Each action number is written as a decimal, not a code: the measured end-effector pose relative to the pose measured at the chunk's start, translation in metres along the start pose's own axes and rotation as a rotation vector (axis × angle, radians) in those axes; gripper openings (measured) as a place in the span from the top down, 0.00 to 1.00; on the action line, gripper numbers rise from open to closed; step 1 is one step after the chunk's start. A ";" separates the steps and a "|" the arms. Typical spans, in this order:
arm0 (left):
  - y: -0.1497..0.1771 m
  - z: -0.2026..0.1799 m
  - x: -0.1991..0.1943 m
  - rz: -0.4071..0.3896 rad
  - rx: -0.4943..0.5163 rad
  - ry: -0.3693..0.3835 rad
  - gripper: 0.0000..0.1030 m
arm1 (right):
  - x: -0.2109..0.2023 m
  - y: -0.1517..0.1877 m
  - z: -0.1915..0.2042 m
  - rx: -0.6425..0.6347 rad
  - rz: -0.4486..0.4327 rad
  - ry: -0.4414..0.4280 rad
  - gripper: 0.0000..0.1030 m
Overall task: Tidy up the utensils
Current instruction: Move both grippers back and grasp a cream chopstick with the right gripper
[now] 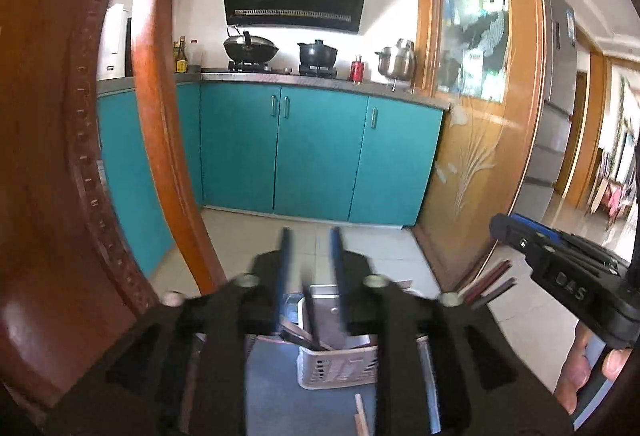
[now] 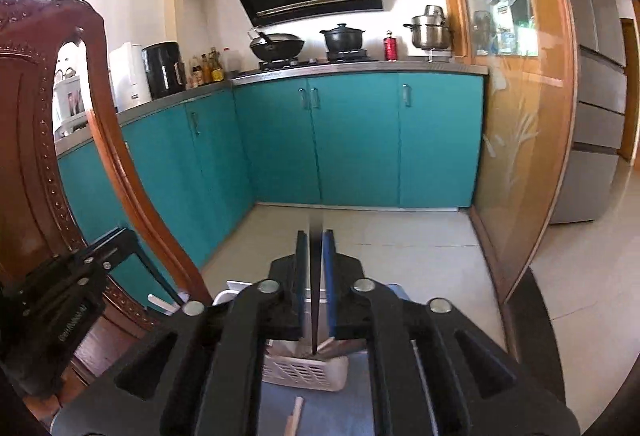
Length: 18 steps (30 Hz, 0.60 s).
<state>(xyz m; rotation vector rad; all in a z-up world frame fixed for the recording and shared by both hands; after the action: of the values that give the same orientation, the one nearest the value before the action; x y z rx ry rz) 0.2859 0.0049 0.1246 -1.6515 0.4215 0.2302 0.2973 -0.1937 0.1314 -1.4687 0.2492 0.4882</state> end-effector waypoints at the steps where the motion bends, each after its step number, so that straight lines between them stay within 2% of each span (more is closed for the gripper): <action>1: 0.002 0.002 -0.010 -0.016 -0.009 0.013 0.66 | -0.013 0.002 -0.005 0.012 -0.022 -0.012 0.70; 3: 0.012 0.002 -0.034 -0.035 -0.009 0.053 0.66 | -0.046 0.010 -0.012 0.024 -0.065 -0.049 0.70; 5: 0.029 0.003 -0.051 -0.036 0.001 0.075 0.66 | -0.085 0.032 -0.020 0.014 -0.094 -0.099 0.70; 6: 0.043 0.006 -0.058 -0.028 0.008 0.073 0.66 | -0.095 0.042 -0.022 0.010 -0.091 -0.116 0.70; 8: 0.066 0.011 -0.058 0.009 0.016 0.056 0.66 | -0.101 0.075 -0.023 -0.006 -0.016 -0.160 0.70; 10: 0.095 0.019 -0.043 0.073 0.011 0.036 0.66 | -0.075 0.115 -0.017 -0.019 0.145 -0.184 0.70; 11: 0.104 0.023 -0.036 0.099 0.006 0.033 0.66 | -0.052 0.137 -0.011 -0.024 0.238 -0.185 0.70; 13: 0.127 0.032 -0.019 0.166 -0.016 0.006 0.66 | -0.005 0.173 0.002 -0.030 0.368 -0.175 0.70; 16: 0.152 0.041 -0.002 0.242 -0.036 -0.011 0.66 | 0.064 0.206 0.012 0.021 0.498 -0.131 0.70; 18: 0.160 0.040 0.002 0.259 -0.017 -0.018 0.66 | 0.096 0.214 0.017 0.015 0.535 -0.078 0.70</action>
<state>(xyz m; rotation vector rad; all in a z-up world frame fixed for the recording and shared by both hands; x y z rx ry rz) 0.2274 0.0316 -0.0277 -1.6081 0.6223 0.4419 0.2810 -0.1547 -0.0996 -1.3589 0.5884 0.9686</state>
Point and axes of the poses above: each gripper's, at about its wrist camera, not at the fingertips, and x roughly the way its jaws point, z to its left, y to its underside, the point moved 5 cm from there along x, roughly the way its jaws point, and after that the axes turned 4 degrees about z, right-handed, at the moved point
